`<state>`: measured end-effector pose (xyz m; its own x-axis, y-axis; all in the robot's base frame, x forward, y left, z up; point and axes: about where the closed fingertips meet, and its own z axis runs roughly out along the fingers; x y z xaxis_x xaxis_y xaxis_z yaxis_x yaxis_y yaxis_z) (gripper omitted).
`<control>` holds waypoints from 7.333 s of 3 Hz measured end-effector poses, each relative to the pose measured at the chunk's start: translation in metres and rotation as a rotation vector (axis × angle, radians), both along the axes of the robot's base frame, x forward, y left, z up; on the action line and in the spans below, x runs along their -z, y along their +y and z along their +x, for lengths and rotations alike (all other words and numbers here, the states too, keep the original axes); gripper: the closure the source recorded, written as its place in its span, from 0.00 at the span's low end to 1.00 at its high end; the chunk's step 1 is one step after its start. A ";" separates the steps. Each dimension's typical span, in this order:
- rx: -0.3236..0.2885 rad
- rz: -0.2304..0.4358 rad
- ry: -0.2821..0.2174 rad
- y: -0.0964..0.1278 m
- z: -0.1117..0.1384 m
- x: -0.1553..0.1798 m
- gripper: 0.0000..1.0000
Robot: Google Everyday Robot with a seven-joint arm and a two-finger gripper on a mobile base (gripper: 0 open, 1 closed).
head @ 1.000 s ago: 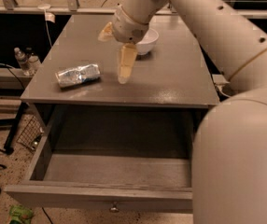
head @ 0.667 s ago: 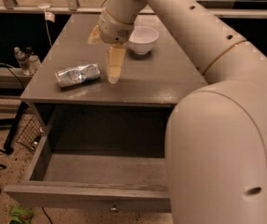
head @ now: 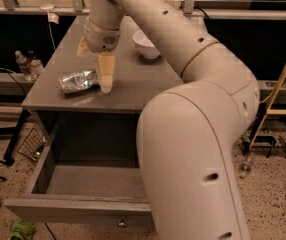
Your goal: Place redbull can into top drawer
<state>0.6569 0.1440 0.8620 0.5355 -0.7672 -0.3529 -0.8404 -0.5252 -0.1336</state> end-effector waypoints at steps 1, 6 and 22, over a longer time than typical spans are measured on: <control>-0.026 -0.004 0.018 0.013 0.004 0.011 0.13; 0.280 0.007 0.024 -0.096 -0.016 -0.017 1.00; 0.528 0.136 0.161 -0.166 -0.175 0.201 0.00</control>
Offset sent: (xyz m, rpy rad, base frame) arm 0.0066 -0.0094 -0.0176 -0.0462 0.1076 0.0322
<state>0.4821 -0.0217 0.6611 0.0232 -0.8582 -0.5128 -0.9997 -0.0156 -0.0191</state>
